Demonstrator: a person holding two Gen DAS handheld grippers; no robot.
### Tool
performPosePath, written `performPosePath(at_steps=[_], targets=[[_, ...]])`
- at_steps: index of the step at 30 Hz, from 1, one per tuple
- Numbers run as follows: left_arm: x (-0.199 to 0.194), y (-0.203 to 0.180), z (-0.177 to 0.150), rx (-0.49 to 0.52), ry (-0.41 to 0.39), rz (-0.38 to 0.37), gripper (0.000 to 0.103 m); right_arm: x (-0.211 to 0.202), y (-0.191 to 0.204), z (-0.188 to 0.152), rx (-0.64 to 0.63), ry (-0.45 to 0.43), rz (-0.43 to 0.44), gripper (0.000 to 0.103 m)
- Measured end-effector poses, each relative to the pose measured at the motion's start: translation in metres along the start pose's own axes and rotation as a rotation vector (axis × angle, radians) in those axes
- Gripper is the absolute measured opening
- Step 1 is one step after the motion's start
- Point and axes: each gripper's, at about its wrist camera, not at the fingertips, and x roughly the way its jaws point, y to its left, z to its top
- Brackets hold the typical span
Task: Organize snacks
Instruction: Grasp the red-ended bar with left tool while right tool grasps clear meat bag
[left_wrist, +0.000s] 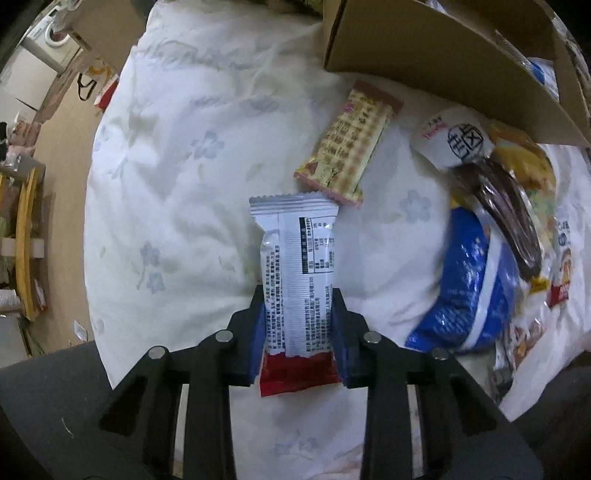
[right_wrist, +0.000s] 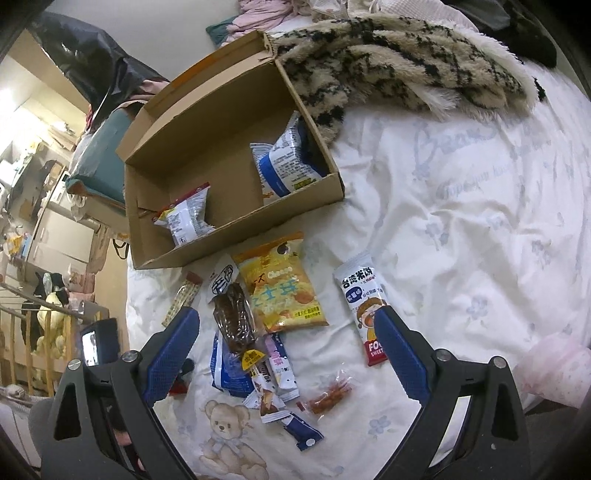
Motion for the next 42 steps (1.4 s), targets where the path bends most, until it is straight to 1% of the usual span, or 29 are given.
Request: performPosePath(at_steps=[3,6,8,9,10,11,13,14,15,16,17,18,20,21,23,25,26,27,28,29,30,31,32,33,34,36,39,40,42], targets=[[-0.004,0.006,-0.006,-0.021,0.025,-0.027,0.027,0.002,-0.001,0.001,0.011,0.007,0.000,0.098],[-0.016,0.010,-0.016,-0.042,0.041,-0.086,0.027,0.001,-0.005,0.002,0.024,0.010,0.004,0.098],[-0.028,0.008,-0.021,-0.036,0.021,-0.127,0.027,0.003,-0.010,0.000,0.039,0.027,-0.001,0.098],[-0.035,0.007,-0.023,-0.029,0.010,-0.156,0.027,0.005,-0.014,-0.002,0.055,0.050,0.002,0.098],[-0.042,0.008,-0.024,-0.029,-0.008,-0.169,0.027,0.007,-0.020,-0.006,0.077,0.078,0.010,0.098],[-0.046,0.009,-0.025,-0.025,-0.024,-0.169,0.027,0.009,-0.024,-0.009,0.092,0.097,0.013,0.098],[-0.057,0.010,-0.027,-0.009,-0.084,-0.128,0.027,0.014,-0.032,-0.019,0.097,0.129,-0.001,0.098],[-0.064,0.007,-0.026,-0.008,-0.107,-0.127,0.027,0.019,-0.034,-0.025,0.088,0.159,-0.016,0.098],[-0.071,0.003,-0.027,-0.005,-0.126,-0.142,0.027,0.024,-0.035,-0.029,0.084,0.187,-0.023,0.097],[-0.074,0.000,-0.023,0.003,-0.141,-0.155,0.027,0.032,-0.037,-0.034,0.089,0.234,-0.018,0.096],[-0.079,-0.003,-0.022,0.011,-0.156,-0.159,0.027,0.038,-0.038,-0.038,0.105,0.264,-0.004,0.087],[-0.083,-0.006,-0.022,0.024,-0.175,-0.162,0.027,0.044,-0.040,-0.042,0.126,0.290,0.002,0.071],[-0.088,-0.009,-0.022,0.039,-0.197,-0.162,0.027,0.058,-0.045,-0.050,0.183,0.337,-0.015,0.061],[-0.088,-0.009,-0.022,0.042,-0.202,-0.170,0.027,0.062,-0.046,-0.053,0.199,0.348,-0.016,0.058],[-0.090,-0.009,-0.022,0.043,-0.206,-0.184,0.027,0.071,-0.045,-0.059,0.215,0.364,-0.041,0.055],[-0.092,-0.009,-0.023,0.044,-0.209,-0.191,0.027,0.077,-0.040,-0.062,0.204,0.376,-0.056,0.055],[-0.093,-0.011,-0.024,0.043,-0.210,-0.194,0.027,0.080,-0.037,-0.063,0.198,0.383,-0.060,0.052],[-0.094,-0.011,-0.025,0.040,-0.211,-0.198,0.027,0.082,-0.037,-0.063,0.205,0.380,-0.066,0.045],[-0.094,-0.009,-0.025,0.036,-0.213,-0.197,0.027,0.084,-0.041,-0.063,0.226,0.377,-0.072,0.043],[-0.095,-0.007,-0.025,0.031,-0.216,-0.196,0.027,0.086,-0.043,-0.064,0.240,0.377,-0.075,0.036],[-0.094,-0.006,-0.024,0.024,-0.214,-0.199,0.027,0.087,-0.045,-0.064,0.246,0.373,-0.079,0.026],[-0.093,-0.005,-0.024,0.018,-0.209,-0.202,0.027,0.086,-0.043,-0.063,0.231,0.369,-0.079,0.022],[-0.092,-0.004,-0.024,0.010,-0.203,-0.208,0.027,0.083,-0.040,-0.061,0.205,0.353,-0.080,0.020],[-0.091,-0.002,-0.023,-0.001,-0.196,-0.217,0.027,0.077,-0.038,-0.058,0.175,0.319,-0.086,0.019],[-0.090,-0.002,-0.023,-0.006,-0.192,-0.222,0.027,0.067,-0.033,-0.053,0.141,0.267,-0.102,0.019],[-0.091,-0.002,-0.024,-0.006,-0.195,-0.225,0.027,0.053,-0.031,-0.048,0.131,0.196,-0.100,0.019],[-0.095,-0.005,-0.025,0.009,-0.221,-0.210,0.027,0.029,-0.026,-0.038,0.123,0.078,-0.053,0.019],[-0.096,-0.005,-0.026,0.011,-0.231,-0.203,0.027,0.019,-0.021,-0.035,0.107,0.029,-0.028,0.019],[-0.098,-0.004,-0.026,0.010,-0.246,-0.190,0.027,0.004,-0.012,-0.029,0.066,-0.033,-0.010,0.019]])
